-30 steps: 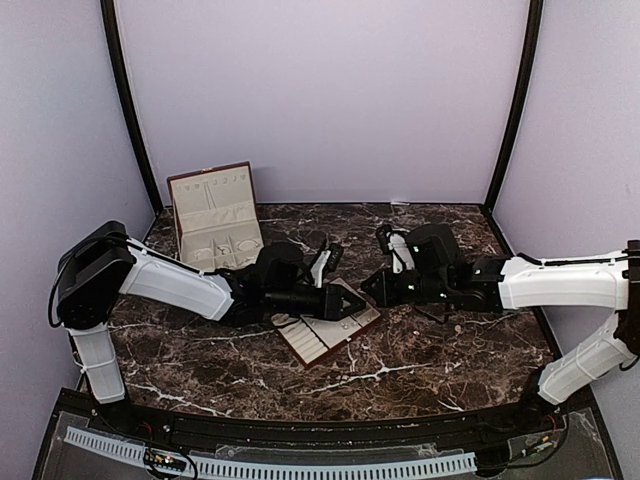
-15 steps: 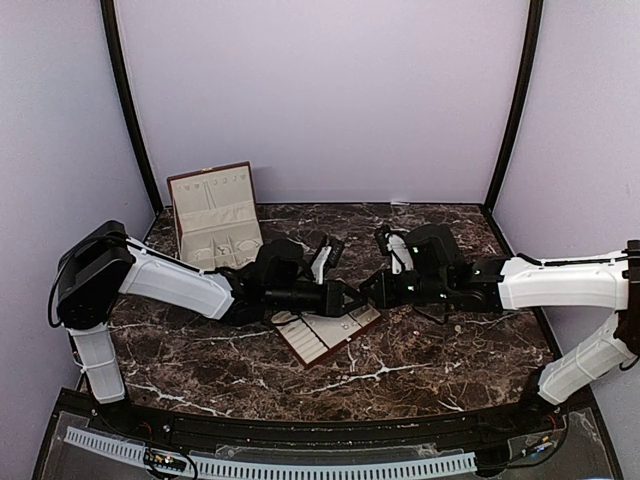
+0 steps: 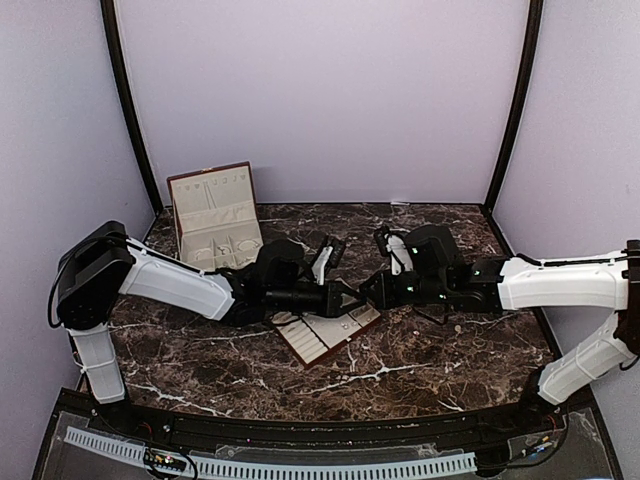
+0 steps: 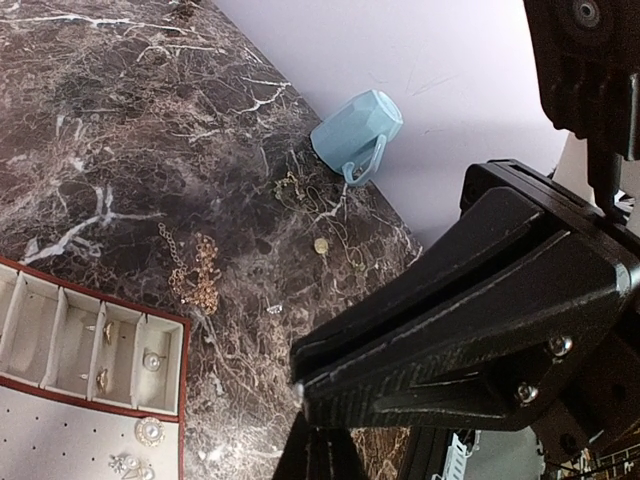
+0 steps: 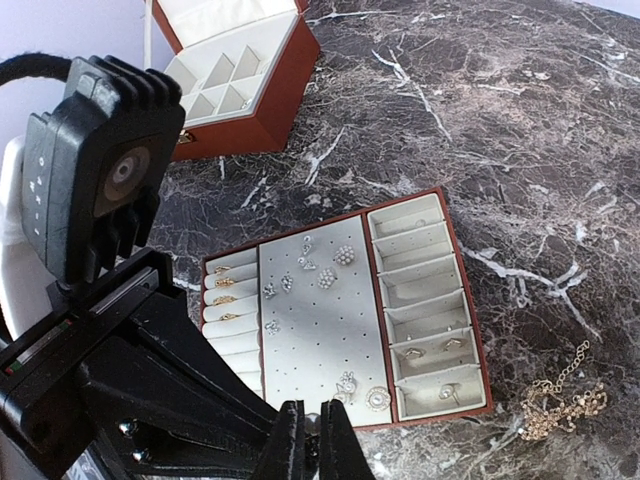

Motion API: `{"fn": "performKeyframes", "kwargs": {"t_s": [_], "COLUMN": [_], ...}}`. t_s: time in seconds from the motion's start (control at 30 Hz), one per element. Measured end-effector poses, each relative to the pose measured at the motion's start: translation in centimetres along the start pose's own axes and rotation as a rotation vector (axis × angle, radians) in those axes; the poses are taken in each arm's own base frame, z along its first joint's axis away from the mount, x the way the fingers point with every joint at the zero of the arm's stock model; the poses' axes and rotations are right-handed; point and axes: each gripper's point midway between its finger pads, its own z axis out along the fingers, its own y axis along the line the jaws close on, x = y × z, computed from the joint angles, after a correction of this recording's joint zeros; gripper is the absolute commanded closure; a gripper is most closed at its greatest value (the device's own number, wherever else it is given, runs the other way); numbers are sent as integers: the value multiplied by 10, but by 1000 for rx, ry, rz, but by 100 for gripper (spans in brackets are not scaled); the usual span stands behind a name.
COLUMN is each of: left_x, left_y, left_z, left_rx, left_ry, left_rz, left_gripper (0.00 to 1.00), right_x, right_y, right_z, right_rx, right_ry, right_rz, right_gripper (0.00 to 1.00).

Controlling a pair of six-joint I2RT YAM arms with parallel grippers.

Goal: Organize the mixed jewelry
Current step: Pass from the right arm to the left, then pass from the left arm to the right

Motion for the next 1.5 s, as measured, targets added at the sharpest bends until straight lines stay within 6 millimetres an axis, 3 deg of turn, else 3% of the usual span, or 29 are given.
{"fn": "performKeyframes", "kwargs": {"t_s": [0.1, 0.33, 0.53, 0.67, 0.83, 1.0, 1.27, 1.5], "left_x": [0, 1, 6, 11, 8, 9, 22, 26], "left_y": [0, 2, 4, -1, -19, -36, -55, -58], "left_z": [0, 0, -5, -18, -42, -59, -68, -70], "left_rx": [0, -8, -13, 8, 120, 244, 372, 396], "left_ry": [-1, 4, 10, 21, 25, 42, 95, 110], "left_rz": [5, 20, 50, 73, 128, 184, 251, 277], "left_gripper": [100, 100, 100, 100, 100, 100, 100, 100], "right_x": [0, -4, -21, -29, -23, -21, 0, 3], "right_y": [0, 2, 10, 13, 14, 41, 68, 81], "right_z": [0, -1, -20, -35, -44, -53, -44, -43], "right_rx": [1, -3, -47, -130, -271, -452, -579, -601], "right_ry": [-1, -16, -87, -138, -141, -108, 25, 61], "right_rz": [-1, 2, 22, 50, 95, 92, 75, 45], "right_gripper": [94, 58, 45, 45, 45, 50, 65, 76]}}
